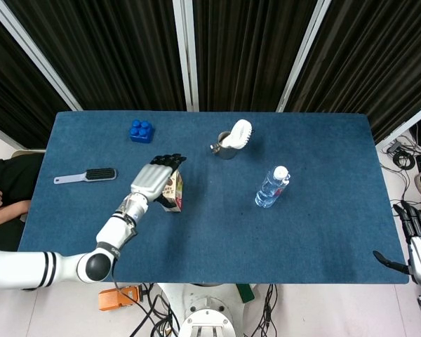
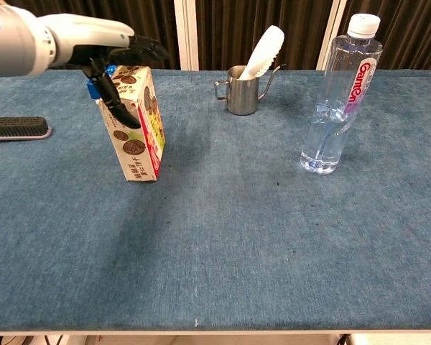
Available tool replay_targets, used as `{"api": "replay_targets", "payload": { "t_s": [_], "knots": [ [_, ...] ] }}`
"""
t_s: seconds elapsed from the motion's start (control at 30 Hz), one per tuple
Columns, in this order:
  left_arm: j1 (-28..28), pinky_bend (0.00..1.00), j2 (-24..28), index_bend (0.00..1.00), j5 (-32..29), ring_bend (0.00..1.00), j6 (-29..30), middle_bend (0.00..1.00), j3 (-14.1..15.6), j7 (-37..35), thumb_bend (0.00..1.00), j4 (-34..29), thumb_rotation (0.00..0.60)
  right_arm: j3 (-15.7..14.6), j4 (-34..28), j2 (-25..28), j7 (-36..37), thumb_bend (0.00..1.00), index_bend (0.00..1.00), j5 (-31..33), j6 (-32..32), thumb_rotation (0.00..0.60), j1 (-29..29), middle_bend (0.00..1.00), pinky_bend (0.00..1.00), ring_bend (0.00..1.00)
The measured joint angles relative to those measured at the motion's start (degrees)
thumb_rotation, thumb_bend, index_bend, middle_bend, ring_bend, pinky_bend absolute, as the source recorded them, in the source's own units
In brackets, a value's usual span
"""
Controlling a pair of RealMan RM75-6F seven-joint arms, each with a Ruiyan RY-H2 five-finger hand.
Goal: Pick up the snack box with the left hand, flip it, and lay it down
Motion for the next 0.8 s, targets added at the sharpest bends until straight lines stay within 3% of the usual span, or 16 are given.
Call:
{"api": "replay_targets", "payload": {
  "t_s": [0.2,0.4,0.63,0.8],
  "knots": [
    [-3.39,0.27,-0.73,0.2,-5.08,0.19,2.26,0.2,0.96,3.36,0.0,0.15,0.6,0.04,0.38,-0.16,0.28,0.22,0.0,0.07,-0.5,0.6,0.26,0.06,0.03,0.0],
    [-3.84,0.47,-1.27,0.37,-5.26,0.4,2.69,0.4,1.14,2.4,0.09,0.6,0.6,0.05,0.42,-0.29,0.28,0.22,0.0,-0.07,-0.52,0.6,0.39,0.06,0.03,0.0],
    [-1.42,0.47,-0.31,0.38,-0.47,0.41,2.24,0.42,0.17,-4.29,0.11,0.37,0.6,-0.02,0.44,-0.24,0.36,0.22,0.0,-0.17,-0.16,0.6,0.18,0.06,0.03,0.0],
    [2.72,0.47,0.18,0.38,7.4,0.38,0.25,0.42,-1.25,-15.68,0.11,1.04,0.6,-0.06,0.37,-0.16,0.39,0.22,0.0,-0.32,0.15,0.6,0.04,0.06,0.03,0.0]
  ]
}}
